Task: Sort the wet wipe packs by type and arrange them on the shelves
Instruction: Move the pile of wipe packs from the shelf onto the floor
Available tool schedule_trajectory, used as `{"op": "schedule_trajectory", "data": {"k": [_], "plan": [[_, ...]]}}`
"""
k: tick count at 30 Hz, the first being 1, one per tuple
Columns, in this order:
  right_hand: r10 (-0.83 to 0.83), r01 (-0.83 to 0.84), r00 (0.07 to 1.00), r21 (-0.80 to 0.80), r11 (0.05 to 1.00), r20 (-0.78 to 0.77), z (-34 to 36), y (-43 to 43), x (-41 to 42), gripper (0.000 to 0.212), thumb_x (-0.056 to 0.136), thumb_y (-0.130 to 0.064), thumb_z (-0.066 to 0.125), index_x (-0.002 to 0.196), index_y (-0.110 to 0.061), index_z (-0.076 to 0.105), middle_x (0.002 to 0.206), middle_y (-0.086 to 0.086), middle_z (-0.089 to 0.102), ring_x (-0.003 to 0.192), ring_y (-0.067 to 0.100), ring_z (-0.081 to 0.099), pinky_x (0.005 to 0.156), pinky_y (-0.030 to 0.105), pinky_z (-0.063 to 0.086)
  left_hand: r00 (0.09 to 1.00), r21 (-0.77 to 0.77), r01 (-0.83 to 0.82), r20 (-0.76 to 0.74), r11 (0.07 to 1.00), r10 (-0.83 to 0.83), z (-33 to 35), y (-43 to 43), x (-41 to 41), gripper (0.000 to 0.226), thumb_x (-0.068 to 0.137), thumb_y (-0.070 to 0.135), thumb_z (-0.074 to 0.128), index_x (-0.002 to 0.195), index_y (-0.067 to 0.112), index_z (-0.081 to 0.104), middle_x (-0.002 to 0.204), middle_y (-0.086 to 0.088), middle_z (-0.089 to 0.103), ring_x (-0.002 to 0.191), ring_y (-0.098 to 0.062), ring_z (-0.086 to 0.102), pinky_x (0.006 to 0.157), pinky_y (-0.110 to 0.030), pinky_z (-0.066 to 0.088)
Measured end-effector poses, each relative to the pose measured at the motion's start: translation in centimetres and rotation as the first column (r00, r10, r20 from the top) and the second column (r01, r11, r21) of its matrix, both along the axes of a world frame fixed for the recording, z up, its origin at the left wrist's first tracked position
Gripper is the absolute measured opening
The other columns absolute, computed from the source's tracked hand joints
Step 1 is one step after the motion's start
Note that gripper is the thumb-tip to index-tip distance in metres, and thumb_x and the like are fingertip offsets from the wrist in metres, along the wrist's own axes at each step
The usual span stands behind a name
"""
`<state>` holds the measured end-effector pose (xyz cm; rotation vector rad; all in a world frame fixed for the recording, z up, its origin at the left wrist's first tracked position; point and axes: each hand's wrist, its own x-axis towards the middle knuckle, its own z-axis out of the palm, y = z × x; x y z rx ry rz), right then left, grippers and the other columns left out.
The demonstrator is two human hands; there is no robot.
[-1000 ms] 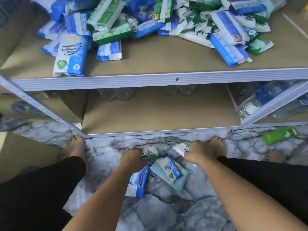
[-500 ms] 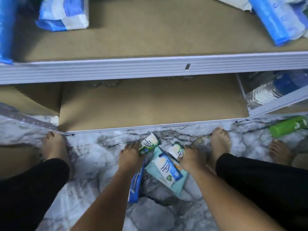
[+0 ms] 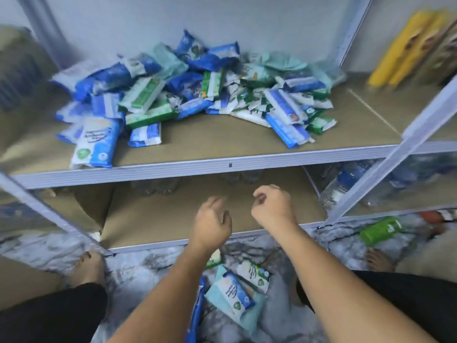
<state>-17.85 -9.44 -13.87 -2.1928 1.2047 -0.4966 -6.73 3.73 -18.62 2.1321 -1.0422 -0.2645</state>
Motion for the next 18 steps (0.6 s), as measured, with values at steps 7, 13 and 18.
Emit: {"op": "schedule_trajectory", "data": {"k": [7, 13, 18], "plan": [[0.084, -0.065, 0.996, -0.326, 0.943, 0.044, 10.5, -4.2, -2.4, 0.02, 0.077, -0.009, 0.06, 0.087, -0.019, 0.074, 0.091, 0.0, 0.069, 0.085, 0.024, 0.063, 0.076, 0.029, 0.052, 0.936, -0.356, 0.136, 0.353, 0.924, -0.002, 13.1, -1.4, -0.4, 0.037, 0.08, 0.009, 0.048, 0.111, 0.016, 0.068, 0.109, 0.001, 0.061, 0.095, -0.022, 0.062, 0.075, -0.033, 0.051], [0.032, -0.005, 0.996, -0.327, 0.945, 0.079, 13.0, -9.6, -2.1, 0.05, 0.081, -0.004, 0.057, 0.129, -0.018, 0.065, 0.12, 0.003, 0.061, 0.107, 0.028, 0.058, 0.094, 0.035, 0.049, 0.88, -0.251, 0.172, 0.474, 0.953, -0.034, 15.6, -4.8, 0.2, 0.037, 0.082, 0.02, 0.054, 0.115, 0.015, 0.069, 0.109, -0.002, 0.067, 0.097, -0.025, 0.058, 0.089, -0.035, 0.049], [0.088, -0.15, 0.977, -0.334, 0.931, -0.192, 12.0, -12.8, -0.6, 0.082, 0.08, 0.0, 0.054, 0.148, -0.044, 0.042, 0.157, -0.017, 0.031, 0.129, 0.027, 0.031, 0.11, 0.048, 0.032, 0.871, -0.03, 0.224, 0.455, 0.974, -0.186, 15.1, -10.3, -1.3, 0.047, 0.083, 0.04, 0.052, 0.128, 0.029, 0.063, 0.121, -0.004, 0.06, 0.106, -0.031, 0.056, 0.09, -0.045, 0.051]]}}
